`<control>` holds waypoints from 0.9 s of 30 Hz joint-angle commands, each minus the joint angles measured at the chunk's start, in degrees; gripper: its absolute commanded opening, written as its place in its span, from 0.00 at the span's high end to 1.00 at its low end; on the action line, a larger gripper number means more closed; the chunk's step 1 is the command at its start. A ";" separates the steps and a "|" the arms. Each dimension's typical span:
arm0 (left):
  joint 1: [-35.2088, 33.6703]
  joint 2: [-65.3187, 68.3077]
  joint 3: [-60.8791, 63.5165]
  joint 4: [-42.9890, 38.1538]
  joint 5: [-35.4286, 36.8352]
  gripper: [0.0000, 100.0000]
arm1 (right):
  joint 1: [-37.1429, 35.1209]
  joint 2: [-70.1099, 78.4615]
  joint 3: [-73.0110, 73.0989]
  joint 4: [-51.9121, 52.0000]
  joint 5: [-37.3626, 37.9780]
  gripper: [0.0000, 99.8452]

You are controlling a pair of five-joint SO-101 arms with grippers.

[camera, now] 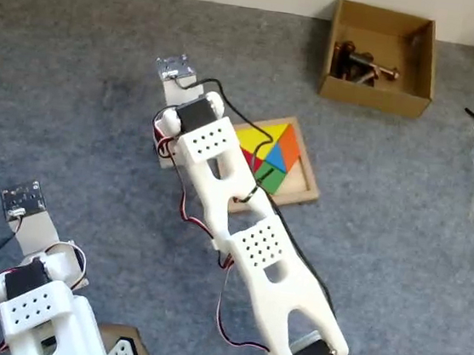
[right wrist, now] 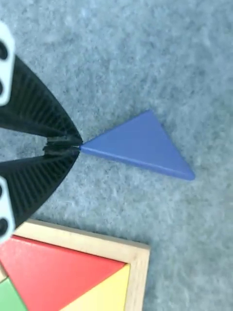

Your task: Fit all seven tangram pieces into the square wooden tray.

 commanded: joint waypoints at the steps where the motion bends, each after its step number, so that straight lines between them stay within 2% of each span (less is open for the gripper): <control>1: -0.84 -0.22 -0.04 0.62 0.53 1.00 | 1.01 -1.63 -2.24 1.27 1.49 1.00; 10: -0.84 -0.22 -0.04 0.62 0.53 1.00 | 2.24 -1.63 -2.07 1.36 2.29 1.00; 27: -0.84 -0.22 -0.04 0.62 0.53 1.00 | 0.31 -1.63 -2.86 -0.75 2.46 0.99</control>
